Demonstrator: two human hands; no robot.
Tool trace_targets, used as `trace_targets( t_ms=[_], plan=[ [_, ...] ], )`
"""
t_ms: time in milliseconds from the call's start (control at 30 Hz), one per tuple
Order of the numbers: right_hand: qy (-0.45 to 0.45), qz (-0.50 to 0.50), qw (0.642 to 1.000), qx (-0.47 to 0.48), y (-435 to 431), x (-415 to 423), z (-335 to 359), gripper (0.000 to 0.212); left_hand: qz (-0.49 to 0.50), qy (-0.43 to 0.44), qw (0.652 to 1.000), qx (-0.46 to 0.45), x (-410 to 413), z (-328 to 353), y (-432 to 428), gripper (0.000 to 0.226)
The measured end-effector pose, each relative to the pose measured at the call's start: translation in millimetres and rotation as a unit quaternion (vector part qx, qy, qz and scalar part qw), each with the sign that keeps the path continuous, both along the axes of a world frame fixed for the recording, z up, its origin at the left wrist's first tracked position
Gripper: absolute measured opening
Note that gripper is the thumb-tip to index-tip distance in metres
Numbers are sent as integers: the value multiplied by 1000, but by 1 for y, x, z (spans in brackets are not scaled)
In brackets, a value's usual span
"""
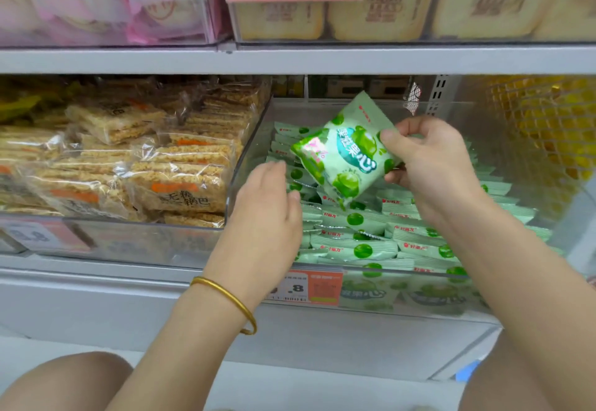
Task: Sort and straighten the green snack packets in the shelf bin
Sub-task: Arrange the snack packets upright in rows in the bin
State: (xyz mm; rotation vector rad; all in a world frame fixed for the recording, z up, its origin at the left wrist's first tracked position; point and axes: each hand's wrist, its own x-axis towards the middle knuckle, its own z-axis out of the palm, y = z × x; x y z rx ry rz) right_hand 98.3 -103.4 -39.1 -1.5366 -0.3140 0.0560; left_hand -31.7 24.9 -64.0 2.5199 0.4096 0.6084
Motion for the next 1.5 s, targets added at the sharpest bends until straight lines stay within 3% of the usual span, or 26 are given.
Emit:
trace_targets(
  t_ms=[133, 233, 333, 433, 600, 800, 1133, 1233, 1300, 1367, 1500],
  plan=[
    [-16, 55, 998, -38, -10, -1, 5, 17, -38, -107, 982, -150, -8, 18, -1, 49],
    [-49, 110, 991, -53, -11, -7, 6, 16, -141, -92, 957, -237, -11, 23, -6, 58],
    [-63, 135, 988, -29, -8, -13, 4, 14, -183, -74, 959, -201, -8, 16, -5, 68],
    [-24, 153, 988, 29, -9, -17, 4, 3, -165, -93, 951, -243, -7, 14, -2, 68],
    [17, 220, 975, -19, -13, -22, 3, 22, -152, -130, 934, -295, -10, 15, -2, 68],
    [0, 222, 975, 15, -13, -25, 2, 4, -185, -121, 916, -335, -9, 15, -3, 72],
    [-2, 215, 976, 33, -11, -27, 2, 4, -158, -132, 937, -282, -5, 8, 1, 69],
    [7, 190, 981, 47, -11, -27, 0, 10, -75, -175, 976, -109, -5, 5, -3, 56],
    [21, 178, 982, 65, -11, -27, -1, 11, -20, -203, 979, 12, -6, 6, -5, 48],
    [27, 184, 979, 78, -11, -30, 0, 17, -17, -189, 982, 17, -8, 9, -8, 53],
    [5, 229, 970, 86, -9, -39, 3, 29, -38, -117, 992, -28, -9, 9, -12, 86]
  ],
)
